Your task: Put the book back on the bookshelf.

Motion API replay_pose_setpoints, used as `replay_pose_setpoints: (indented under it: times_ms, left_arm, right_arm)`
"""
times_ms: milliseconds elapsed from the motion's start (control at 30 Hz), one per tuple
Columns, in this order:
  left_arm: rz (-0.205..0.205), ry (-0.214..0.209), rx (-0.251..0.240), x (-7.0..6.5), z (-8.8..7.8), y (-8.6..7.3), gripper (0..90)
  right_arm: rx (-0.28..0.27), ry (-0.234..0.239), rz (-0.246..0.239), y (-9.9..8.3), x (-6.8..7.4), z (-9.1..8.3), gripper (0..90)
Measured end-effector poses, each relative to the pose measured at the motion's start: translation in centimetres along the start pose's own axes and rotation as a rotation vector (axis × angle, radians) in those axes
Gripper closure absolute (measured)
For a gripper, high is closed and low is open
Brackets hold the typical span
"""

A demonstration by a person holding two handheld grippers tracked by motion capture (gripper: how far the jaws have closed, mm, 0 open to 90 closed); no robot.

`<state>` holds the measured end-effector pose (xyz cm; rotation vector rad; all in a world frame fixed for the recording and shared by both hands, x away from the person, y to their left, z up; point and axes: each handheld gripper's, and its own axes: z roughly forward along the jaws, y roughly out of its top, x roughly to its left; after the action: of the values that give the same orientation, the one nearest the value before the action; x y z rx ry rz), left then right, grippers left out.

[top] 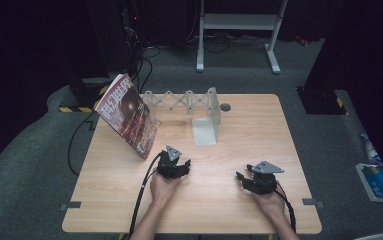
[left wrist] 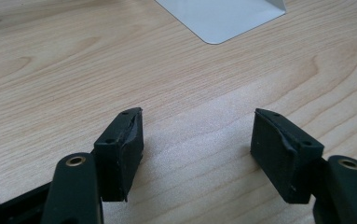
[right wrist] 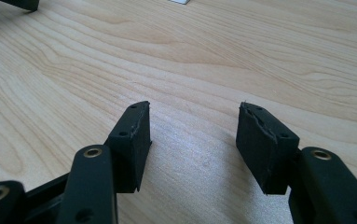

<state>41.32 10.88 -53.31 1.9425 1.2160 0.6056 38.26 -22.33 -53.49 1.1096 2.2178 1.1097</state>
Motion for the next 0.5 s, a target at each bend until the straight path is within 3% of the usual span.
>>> replay_pose_setpoints:
  times_ms: [500]
  left_arm:
    - [-0.007,-0.004,0.002,0.12,-0.08,-0.03,34.6]
  right_arm:
    - [-0.002,0.0,-0.002,-0.04,0.01,0.01,43.1]
